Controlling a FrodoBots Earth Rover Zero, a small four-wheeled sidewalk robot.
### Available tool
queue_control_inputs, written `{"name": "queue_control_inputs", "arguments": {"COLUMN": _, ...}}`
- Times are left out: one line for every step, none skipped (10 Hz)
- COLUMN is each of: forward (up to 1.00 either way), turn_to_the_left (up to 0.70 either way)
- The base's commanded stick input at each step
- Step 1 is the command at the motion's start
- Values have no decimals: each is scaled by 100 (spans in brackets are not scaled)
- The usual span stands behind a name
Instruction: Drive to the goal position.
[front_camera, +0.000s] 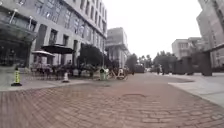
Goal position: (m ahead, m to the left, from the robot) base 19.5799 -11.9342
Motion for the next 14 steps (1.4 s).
{"name": "queue_control_inputs", "arguments": {"forward": 45, "turn_to_the_left": 0}}
{"name": "queue_control_inputs", "arguments": {"forward": 45, "turn_to_the_left": 0}}
{"name": "queue_control_inputs", "arguments": {"forward": 45, "turn_to_the_left": 0}}
{"name": "queue_control_inputs", "arguments": {"forward": 45, "turn_to_the_left": 0}}
{"name": "queue_control_inputs", "arguments": {"forward": 45, "turn_to_the_left": 0}}
{"name": "queue_control_inputs", "arguments": {"forward": 45, "turn_to_the_left": 0}}
{"name": "queue_control_inputs", "arguments": {"forward": 45, "turn_to_the_left": 0}}
{"name": "queue_control_inputs", "arguments": {"forward": 45, "turn_to_the_left": 0}}
{"name": "queue_control_inputs", "arguments": {"forward": 45, "turn_to_the_left": 0}}
{"name": "queue_control_inputs", "arguments": {"forward": 45, "turn_to_the_left": 0}}
{"name": "queue_control_inputs", "arguments": {"forward": 45, "turn_to_the_left": 0}}
{"name": "queue_control_inputs", "arguments": {"forward": 45, "turn_to_the_left": 0}}
{"name": "queue_control_inputs", "arguments": {"forward": 45, "turn_to_the_left": 0}}
{"name": "queue_control_inputs", "arguments": {"forward": 45, "turn_to_the_left": 0}}
